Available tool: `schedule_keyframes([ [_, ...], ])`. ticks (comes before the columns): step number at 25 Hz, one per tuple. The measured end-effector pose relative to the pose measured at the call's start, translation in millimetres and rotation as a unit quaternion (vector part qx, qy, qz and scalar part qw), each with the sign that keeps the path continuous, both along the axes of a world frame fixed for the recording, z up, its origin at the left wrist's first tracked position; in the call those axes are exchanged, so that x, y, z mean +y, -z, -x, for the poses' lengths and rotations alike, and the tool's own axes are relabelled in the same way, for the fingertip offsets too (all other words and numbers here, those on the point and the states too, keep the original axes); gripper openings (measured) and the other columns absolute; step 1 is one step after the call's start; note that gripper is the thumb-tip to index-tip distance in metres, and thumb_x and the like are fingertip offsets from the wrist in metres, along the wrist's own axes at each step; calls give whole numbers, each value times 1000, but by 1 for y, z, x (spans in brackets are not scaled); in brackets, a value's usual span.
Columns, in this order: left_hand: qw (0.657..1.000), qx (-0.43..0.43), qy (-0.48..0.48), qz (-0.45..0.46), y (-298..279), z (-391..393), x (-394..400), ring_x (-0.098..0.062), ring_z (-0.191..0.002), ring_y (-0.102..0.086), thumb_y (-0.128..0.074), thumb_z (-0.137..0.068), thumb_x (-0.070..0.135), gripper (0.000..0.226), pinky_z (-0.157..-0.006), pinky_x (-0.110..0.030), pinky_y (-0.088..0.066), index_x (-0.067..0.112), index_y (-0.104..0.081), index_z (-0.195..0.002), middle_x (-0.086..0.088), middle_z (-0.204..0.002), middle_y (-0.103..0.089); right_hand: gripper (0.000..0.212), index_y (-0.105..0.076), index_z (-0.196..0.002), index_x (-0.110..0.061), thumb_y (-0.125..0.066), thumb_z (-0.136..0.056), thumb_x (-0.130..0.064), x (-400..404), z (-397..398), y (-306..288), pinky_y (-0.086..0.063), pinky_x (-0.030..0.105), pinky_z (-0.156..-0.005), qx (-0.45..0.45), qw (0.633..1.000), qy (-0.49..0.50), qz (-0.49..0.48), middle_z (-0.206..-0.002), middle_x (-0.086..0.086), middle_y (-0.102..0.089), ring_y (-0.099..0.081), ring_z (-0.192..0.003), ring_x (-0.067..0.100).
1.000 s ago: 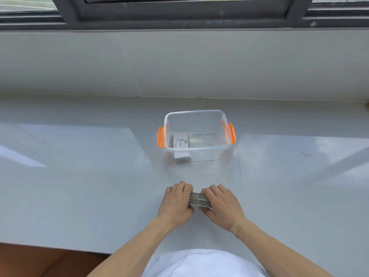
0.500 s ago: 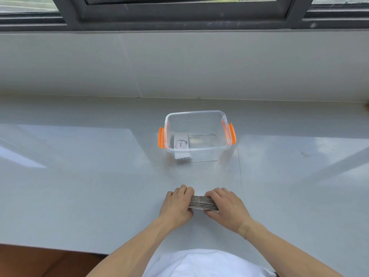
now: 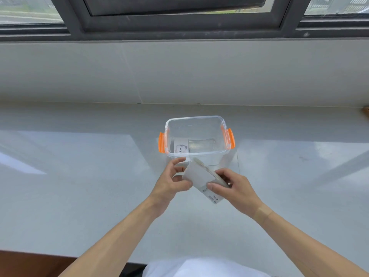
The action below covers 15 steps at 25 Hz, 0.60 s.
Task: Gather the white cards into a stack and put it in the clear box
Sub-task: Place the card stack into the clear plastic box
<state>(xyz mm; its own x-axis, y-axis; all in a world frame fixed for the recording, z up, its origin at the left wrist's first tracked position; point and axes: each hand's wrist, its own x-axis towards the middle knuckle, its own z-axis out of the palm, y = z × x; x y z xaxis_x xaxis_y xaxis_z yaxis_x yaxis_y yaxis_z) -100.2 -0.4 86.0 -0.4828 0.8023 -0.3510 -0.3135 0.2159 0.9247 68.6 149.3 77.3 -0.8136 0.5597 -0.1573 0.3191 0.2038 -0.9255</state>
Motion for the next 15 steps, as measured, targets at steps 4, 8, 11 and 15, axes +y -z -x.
schedule_keyframes([
  [4, 997, -66, -21, -43, -17, -5, 17, -21, -99, -67, -74, -73, 14, 60, -85, -37, -54, 23, -49, -127, -9, -106, -65, 24, -69, -92, -31, -76, -73, -43, -4, 20, -24, -54, 25, -71, 85, 990, 74, 86, -92, -6, -74, -68, -86, 15],
  [8, 993, -96, -19, -61, -33, -2, 33, -24, -99, -69, -72, -76, 13, 47, -78, -30, -57, 12, -54, -120, -10, -105, -70, 34, -68, -91, -30, -73, -67, -54, -12, 38, -34, -53, 25, -63, 109, 978, 130, 119, -88, -5, -73, -67, -80, 14],
  [11, 996, -70, -27, -37, -42, 9, 42, -28, -101, -69, -72, -75, 15, 47, -79, -32, -57, 9, -55, -119, -16, -113, -67, 33, -66, -90, -30, -70, -70, -56, -9, 50, -38, -55, 31, -60, 96, 982, 144, 78, -82, -8, -72, -65, -74, 13],
  [15, 1000, 1, -8, 5, -51, 33, 61, -29, -107, -67, -73, -75, 18, 49, -94, -48, -53, 11, -55, -119, -7, -108, -71, 20, -64, -91, -31, -69, -82, -48, 11, 66, -42, -51, 24, -59, 67, 990, 127, 14, -83, -16, -70, -63, -70, 6],
])
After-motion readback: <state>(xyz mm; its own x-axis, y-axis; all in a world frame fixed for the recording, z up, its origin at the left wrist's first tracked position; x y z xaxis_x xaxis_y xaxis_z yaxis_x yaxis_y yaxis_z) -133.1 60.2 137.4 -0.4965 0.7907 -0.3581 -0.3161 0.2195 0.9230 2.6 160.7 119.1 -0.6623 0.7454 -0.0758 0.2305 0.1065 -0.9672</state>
